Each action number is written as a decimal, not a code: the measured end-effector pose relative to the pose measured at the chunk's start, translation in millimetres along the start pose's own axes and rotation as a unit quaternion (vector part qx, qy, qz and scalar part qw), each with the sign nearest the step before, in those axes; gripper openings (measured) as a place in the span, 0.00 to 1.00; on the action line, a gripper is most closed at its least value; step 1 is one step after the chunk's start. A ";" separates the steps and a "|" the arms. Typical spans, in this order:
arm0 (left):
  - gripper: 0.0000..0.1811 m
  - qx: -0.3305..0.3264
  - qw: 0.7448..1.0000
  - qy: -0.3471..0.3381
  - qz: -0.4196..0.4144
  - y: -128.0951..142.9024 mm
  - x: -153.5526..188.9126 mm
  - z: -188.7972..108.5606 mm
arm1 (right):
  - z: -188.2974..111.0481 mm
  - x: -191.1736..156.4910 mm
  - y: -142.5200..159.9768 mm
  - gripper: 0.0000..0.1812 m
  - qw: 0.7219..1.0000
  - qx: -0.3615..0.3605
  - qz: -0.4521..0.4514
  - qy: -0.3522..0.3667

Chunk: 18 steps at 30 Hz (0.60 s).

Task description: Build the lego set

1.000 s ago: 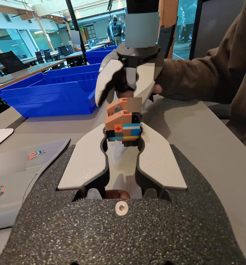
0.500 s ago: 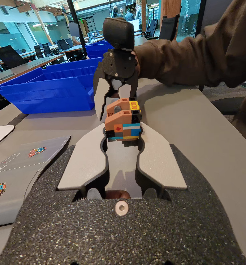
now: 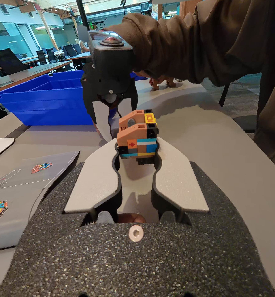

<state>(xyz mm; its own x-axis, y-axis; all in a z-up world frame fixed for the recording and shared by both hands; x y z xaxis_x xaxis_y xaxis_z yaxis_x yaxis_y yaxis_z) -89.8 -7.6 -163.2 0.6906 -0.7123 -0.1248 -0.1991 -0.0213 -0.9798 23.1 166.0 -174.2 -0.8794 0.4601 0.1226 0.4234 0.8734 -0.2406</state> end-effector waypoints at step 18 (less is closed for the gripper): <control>0.22 0.012 0.992 -0.121 -0.026 -0.6 -11.3 -2.9 | -94.0 -12.8 -89.2 0.04 0.967 0.183 0.090 0.153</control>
<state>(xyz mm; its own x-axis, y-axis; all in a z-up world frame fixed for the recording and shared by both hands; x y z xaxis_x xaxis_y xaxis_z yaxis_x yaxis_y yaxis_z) -99.5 -1.6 -160.8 0.8468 -0.5215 -0.1046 -0.1435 -0.0345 -0.9891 17.1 97.2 -63.8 -0.6696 0.6737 0.3126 0.4090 0.6858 -0.6020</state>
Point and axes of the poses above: each gripper's, where its closed fingertips meet, z out along the fingers, y out of its underside, x = y × z across the jaws, the point moved 9 cm from there along -z, back along the fingers, and after that the axes turned 1 degree about -y, right-handed, at the moved point
